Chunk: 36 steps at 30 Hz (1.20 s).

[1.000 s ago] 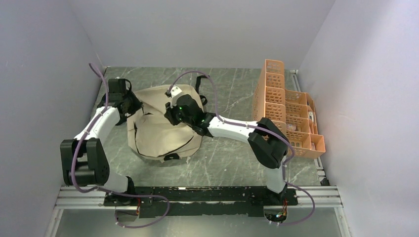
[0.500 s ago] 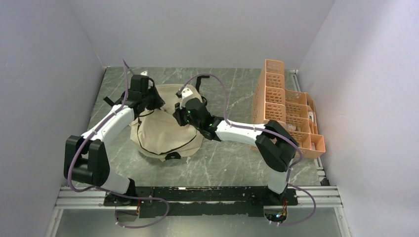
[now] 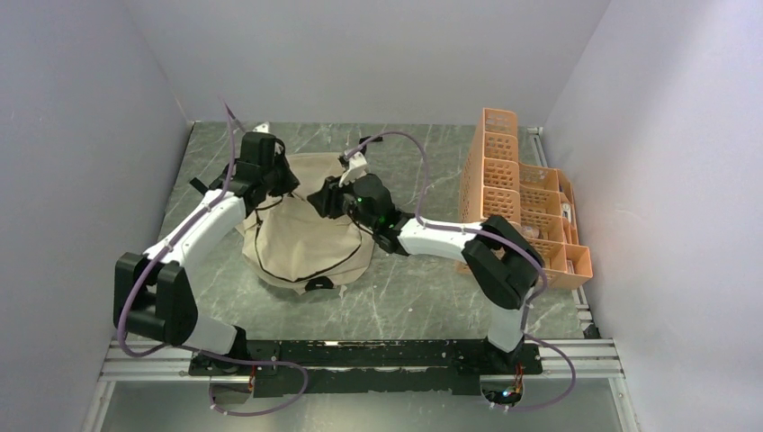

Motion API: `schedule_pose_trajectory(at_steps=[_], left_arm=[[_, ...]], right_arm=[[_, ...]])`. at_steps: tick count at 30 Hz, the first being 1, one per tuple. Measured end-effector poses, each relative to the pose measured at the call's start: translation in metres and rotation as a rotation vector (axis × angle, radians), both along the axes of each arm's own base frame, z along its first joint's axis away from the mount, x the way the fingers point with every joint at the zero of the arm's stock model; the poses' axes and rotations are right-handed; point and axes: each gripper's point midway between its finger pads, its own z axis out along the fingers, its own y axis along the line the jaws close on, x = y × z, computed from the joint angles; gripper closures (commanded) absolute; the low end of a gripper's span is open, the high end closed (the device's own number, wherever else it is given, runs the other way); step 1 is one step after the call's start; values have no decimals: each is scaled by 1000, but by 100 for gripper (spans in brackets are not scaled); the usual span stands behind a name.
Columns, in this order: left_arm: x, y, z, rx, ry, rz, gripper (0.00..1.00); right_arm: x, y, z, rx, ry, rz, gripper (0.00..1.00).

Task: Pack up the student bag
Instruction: Zip the student bag at the center of the board.

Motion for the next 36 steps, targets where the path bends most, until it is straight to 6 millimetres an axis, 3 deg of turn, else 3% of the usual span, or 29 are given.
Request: schedule_pose_trajectory(at_steps=[7, 26, 32, 36], left_arm=[[-8, 21, 26, 51, -57, 80, 95], [-7, 27, 27, 62, -53, 94, 95], [-7, 27, 27, 60, -54, 94, 95], [-7, 27, 27, 60, -54, 95, 95]], right_arm=[[9, 34, 6, 130, 50, 45, 58], [28, 74, 1, 209, 65, 93, 57], [37, 80, -8, 205, 62, 79, 66], [39, 83, -8, 220, 56, 80, 80]])
